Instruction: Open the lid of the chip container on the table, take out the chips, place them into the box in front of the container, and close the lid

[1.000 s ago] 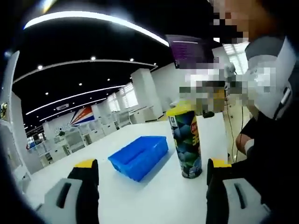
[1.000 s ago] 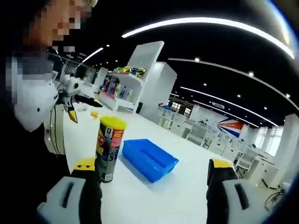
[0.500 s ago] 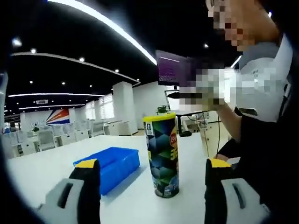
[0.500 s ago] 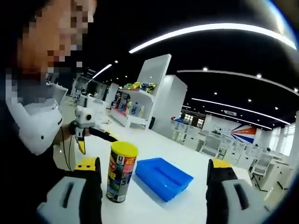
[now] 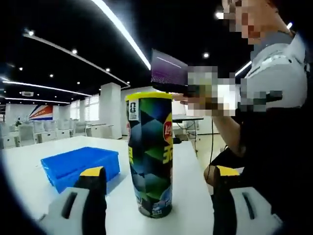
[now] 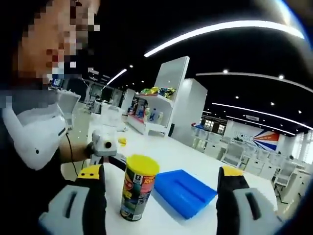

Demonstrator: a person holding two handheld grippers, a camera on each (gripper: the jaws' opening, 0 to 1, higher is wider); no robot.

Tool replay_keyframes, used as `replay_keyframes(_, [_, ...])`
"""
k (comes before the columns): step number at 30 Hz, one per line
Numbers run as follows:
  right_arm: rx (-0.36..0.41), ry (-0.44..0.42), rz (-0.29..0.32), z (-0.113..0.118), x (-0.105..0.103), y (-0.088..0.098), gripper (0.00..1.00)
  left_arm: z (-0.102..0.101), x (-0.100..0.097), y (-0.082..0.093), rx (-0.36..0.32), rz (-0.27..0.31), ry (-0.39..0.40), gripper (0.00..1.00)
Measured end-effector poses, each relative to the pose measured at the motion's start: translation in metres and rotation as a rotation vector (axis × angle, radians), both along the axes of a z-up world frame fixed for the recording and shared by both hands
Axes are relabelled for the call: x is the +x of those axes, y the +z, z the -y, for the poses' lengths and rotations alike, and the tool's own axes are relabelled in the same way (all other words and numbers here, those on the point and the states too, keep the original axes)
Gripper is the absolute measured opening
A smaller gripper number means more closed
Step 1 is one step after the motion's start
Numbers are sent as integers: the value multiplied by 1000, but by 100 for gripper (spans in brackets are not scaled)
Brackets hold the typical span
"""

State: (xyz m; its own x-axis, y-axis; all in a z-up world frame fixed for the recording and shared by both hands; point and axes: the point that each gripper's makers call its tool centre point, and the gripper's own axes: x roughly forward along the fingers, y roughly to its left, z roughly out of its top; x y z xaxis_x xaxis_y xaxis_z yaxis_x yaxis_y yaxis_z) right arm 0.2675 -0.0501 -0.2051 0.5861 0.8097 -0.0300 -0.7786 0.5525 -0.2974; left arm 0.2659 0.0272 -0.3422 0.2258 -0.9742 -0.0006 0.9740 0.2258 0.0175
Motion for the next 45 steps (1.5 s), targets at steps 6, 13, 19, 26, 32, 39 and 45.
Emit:
replay_keyframes(6, [-15, 57, -19, -30, 2, -11, 90, 21, 3, -10, -24, -13, -29, 88])
replay_keyframes(13, [-3, 121, -13, -62, -1, -13, 89, 27, 8, -7, -78, -35, -32, 83])
replay_keyframes(19, [-43, 129, -18, -81, 5, -27, 87, 34, 7, -9, -115, -32, -39, 78])
replay_keyframes(26, [-60, 140, -27, -86, 5, -34, 86, 36, 10, -16, -122, -39, -30, 76])
replay_keyframes(32, [-52, 131, -28, -84, 7, -34, 86, 33, 13, -17, -120, -49, -28, 73])
replay_keyframes(39, [-69, 121, -39, -85, 11, -39, 85, 31, 19, -29, -65, -34, 7, 56])
replay_keyframes(45, [-73, 122, -39, -85, 11, -41, 85, 32, 18, -29, -68, -29, -2, 56])
